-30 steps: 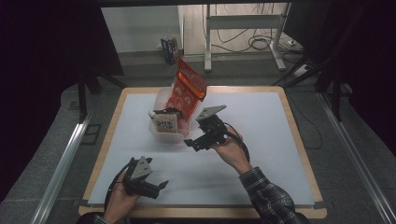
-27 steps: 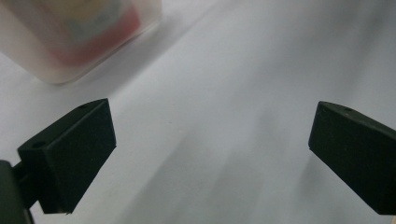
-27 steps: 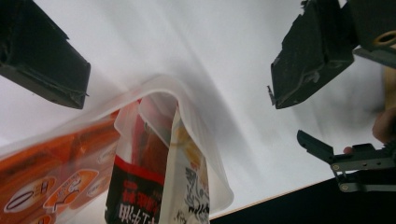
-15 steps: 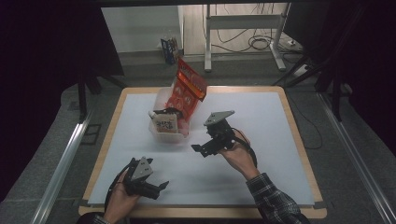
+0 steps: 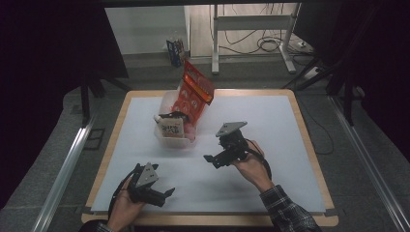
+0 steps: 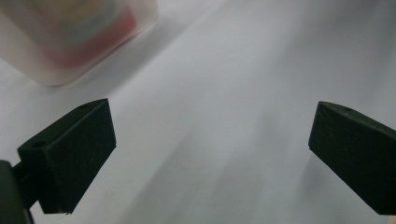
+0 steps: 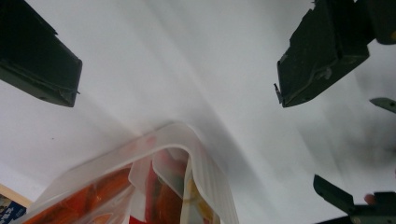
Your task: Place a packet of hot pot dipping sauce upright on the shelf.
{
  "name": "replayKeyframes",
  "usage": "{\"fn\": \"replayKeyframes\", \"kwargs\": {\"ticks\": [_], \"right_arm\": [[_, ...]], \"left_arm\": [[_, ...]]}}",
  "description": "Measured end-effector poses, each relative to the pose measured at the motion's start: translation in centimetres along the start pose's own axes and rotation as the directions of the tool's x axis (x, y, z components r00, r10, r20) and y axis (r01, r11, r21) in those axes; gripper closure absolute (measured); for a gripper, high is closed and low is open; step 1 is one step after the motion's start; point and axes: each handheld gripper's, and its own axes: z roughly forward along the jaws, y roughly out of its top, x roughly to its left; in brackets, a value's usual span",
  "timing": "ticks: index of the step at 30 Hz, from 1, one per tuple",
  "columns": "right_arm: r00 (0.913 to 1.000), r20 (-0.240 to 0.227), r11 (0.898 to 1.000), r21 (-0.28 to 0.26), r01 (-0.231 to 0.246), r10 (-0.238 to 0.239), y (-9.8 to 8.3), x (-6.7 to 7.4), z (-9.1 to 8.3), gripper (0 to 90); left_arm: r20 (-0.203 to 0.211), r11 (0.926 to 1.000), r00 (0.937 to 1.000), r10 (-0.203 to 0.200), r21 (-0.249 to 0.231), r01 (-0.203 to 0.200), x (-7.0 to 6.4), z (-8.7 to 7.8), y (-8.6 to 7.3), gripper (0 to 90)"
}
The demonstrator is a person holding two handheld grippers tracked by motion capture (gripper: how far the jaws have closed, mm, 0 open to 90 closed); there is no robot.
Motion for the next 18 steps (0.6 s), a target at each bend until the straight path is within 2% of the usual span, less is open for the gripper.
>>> {"fn": "replayKeyframes", "kwargs": {"ticks": [12, 18], "right_arm": [[0.9998, 0.013, 1.0, 0.005, 0.015, -0.015, -1.5, 0.6, -0.6, 0.0], [0.9995, 0.014, 1.0, 0.012, -0.027, 0.027, -2.4, 0.6, -1.2, 0.0]], "left_arm": [[0.002, 1.0, 1.0, 0.001, -0.004, -0.001, 0.0, -0.1, 0.0, 0.6], [0.002, 1.0, 1.0, 0.001, -0.002, -0.001, 0.0, -0.1, 0.0, 0.6]]}}
